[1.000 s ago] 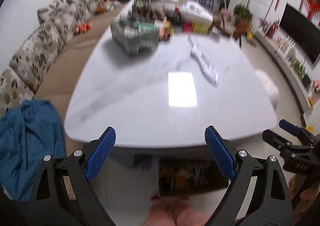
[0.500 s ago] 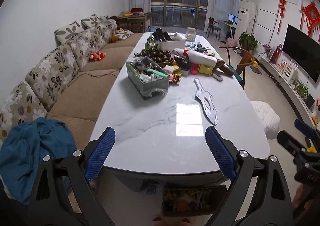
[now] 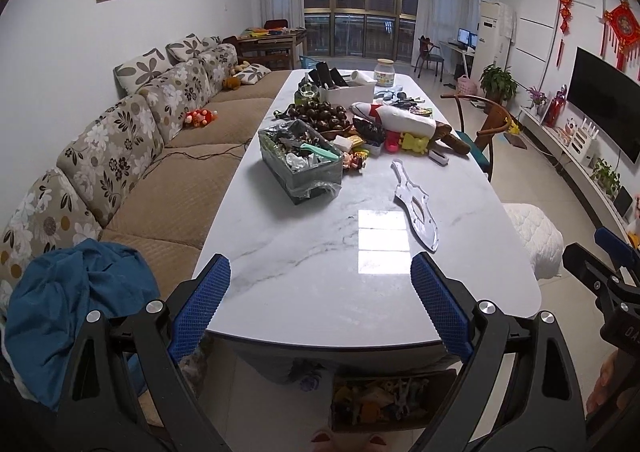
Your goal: Collect trash
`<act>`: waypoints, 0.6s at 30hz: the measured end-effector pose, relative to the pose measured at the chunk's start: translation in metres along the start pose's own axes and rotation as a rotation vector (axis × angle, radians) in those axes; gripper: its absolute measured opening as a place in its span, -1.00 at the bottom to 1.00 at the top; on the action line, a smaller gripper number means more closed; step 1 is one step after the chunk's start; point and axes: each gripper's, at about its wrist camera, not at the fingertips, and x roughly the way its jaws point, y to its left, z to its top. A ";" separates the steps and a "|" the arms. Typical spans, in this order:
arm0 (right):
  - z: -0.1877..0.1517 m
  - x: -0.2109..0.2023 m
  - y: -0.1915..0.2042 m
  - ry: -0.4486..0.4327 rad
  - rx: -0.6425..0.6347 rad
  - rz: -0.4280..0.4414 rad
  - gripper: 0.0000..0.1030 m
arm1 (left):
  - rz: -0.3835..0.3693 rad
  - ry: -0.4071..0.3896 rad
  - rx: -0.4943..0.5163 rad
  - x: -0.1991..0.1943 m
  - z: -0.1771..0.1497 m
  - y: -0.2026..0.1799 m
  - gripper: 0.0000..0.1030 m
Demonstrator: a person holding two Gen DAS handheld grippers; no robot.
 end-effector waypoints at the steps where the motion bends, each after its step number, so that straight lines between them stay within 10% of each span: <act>1: 0.001 -0.001 0.001 -0.002 -0.003 0.000 0.90 | 0.002 -0.001 -0.005 -0.002 -0.001 0.001 0.74; 18: 0.006 -0.003 0.013 -0.006 -0.024 0.002 0.90 | 0.009 -0.004 -0.007 -0.010 -0.003 0.001 0.74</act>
